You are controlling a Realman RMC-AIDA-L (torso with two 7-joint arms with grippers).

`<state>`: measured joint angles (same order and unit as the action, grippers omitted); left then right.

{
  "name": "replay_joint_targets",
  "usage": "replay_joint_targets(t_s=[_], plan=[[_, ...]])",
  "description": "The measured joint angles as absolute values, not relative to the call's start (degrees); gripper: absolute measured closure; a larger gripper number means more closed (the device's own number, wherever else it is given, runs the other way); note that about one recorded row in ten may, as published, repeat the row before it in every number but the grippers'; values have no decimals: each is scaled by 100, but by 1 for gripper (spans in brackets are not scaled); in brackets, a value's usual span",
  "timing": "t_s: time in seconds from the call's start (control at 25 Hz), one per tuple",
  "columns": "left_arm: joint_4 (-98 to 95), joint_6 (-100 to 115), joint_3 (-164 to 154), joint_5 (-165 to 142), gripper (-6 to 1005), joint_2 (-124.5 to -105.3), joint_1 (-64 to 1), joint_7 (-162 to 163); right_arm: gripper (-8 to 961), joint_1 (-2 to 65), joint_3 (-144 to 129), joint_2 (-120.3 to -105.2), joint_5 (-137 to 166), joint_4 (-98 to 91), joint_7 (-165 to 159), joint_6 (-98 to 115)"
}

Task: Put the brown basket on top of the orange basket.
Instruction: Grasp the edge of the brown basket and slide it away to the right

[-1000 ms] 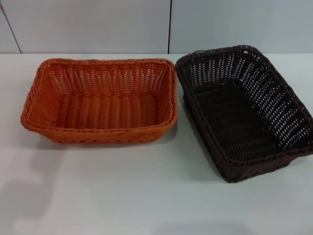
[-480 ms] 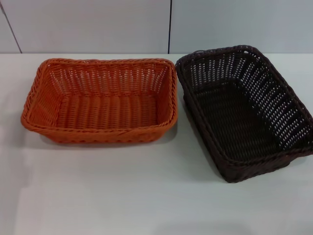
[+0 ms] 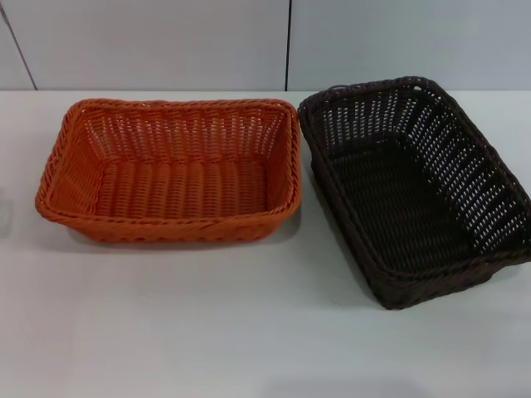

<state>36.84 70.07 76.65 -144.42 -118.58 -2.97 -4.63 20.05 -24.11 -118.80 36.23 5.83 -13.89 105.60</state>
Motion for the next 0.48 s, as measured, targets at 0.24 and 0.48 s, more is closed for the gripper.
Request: replay_joint_targets(t_s=[0.24, 0.48], plan=[[3270, 7231, 7612, -14270, 203, -11869, -413, -385, 192, 2112, -2585, -11859, 3946, -99, -2144, 10118], [2672, 7266, 7590, -14211, 203, -11854, -602, 131, 192, 2044, -3314, -11934, 5037, -2492, -4472, 8489]])
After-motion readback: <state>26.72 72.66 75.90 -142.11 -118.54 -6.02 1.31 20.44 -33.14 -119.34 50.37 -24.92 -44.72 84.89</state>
